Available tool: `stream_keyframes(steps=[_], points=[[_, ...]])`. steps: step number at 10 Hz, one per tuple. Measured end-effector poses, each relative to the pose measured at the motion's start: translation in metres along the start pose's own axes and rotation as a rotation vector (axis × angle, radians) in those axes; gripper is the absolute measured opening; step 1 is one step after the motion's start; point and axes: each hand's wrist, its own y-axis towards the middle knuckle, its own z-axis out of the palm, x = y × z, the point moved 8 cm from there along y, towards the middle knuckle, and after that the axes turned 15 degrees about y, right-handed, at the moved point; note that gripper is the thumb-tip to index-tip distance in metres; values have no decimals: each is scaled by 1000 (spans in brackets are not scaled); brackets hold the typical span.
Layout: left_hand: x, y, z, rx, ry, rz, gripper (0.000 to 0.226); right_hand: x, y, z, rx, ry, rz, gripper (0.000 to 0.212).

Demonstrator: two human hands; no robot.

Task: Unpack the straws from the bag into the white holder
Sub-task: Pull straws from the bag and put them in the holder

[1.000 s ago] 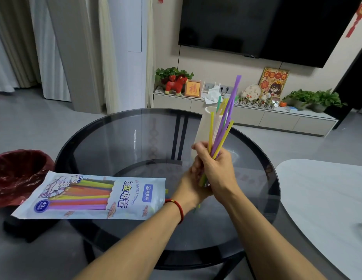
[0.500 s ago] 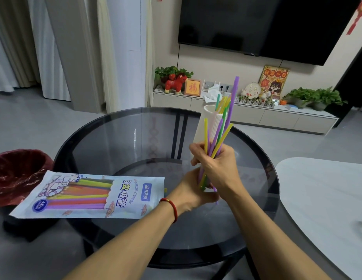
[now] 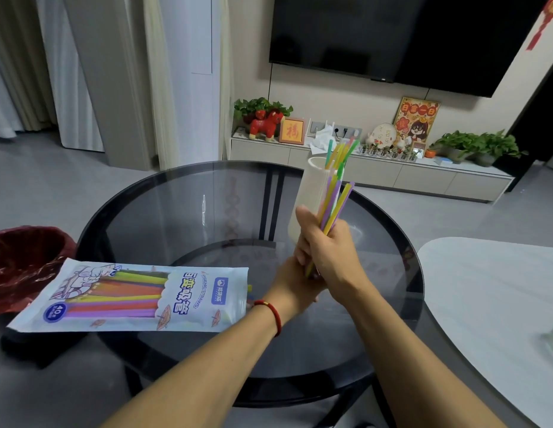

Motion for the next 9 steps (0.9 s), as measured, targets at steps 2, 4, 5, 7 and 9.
stream_keyframes(steps=[2, 4, 5, 7, 9], points=[[-18, -5, 1, 64, 103, 134, 15, 8, 0, -11, 104, -572, -148, 44], [1, -10, -22, 198, 265, 94, 58, -2, 0, -63, -109, -347, -53, 40], [16, -10, -61, -25, 691, 128, 51, -2, -1, -88, -228, -139, -47, 39], [78, -28, -67, 75, 1036, -257, 69, 24, 9, -106, -409, 138, -160, 35], [57, -8, -45, 33, 953, -130, 67, 87, 46, -112, -609, 217, -328, 29]])
